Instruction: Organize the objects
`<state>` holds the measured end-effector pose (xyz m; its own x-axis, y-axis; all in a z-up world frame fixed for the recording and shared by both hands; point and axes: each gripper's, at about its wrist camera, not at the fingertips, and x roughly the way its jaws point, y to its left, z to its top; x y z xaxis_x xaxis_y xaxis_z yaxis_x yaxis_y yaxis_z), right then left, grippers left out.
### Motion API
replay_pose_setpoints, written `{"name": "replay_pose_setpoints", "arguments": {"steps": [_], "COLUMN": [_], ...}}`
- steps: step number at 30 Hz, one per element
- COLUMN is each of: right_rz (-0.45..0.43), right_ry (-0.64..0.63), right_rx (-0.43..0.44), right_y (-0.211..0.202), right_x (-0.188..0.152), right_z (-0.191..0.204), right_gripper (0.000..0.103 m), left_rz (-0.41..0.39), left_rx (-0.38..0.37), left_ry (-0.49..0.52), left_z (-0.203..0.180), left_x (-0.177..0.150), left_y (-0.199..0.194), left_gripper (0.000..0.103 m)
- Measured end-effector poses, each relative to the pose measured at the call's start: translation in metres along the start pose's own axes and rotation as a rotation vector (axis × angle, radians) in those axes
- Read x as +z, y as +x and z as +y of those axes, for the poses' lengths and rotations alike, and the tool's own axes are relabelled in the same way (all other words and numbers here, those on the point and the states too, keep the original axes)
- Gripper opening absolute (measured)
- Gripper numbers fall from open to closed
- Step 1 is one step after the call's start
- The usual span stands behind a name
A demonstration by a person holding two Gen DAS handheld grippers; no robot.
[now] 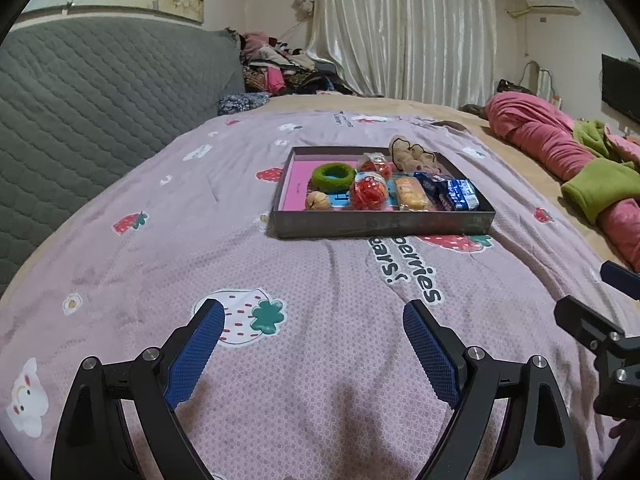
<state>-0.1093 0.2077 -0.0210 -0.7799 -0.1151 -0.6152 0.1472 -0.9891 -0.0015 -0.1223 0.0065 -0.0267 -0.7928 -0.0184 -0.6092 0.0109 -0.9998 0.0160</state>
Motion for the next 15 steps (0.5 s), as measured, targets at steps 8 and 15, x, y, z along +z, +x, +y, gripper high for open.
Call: {"name": "replay_pose_setpoints", "arguments": {"steps": [8, 15], "right_rz": [0.022, 0.037], "right_ry": [0.011, 0.007], "right_rx": [-0.002, -0.001], "right_y": [0.010, 0.016], "right_x": [-0.008, -0.010], "right_z": [-0.003, -0.002], "right_gripper": [0.102, 0.102], "left_rz": [-0.006, 0.013], "left_rx": [-0.017, 0.000], "left_ry": [0.010, 0.017], "left_z": [-0.003, -0.006], "left_x": [-0.004, -0.006], "left_y": [0.002, 0.008], "left_gripper": [0.091, 0.091]}}
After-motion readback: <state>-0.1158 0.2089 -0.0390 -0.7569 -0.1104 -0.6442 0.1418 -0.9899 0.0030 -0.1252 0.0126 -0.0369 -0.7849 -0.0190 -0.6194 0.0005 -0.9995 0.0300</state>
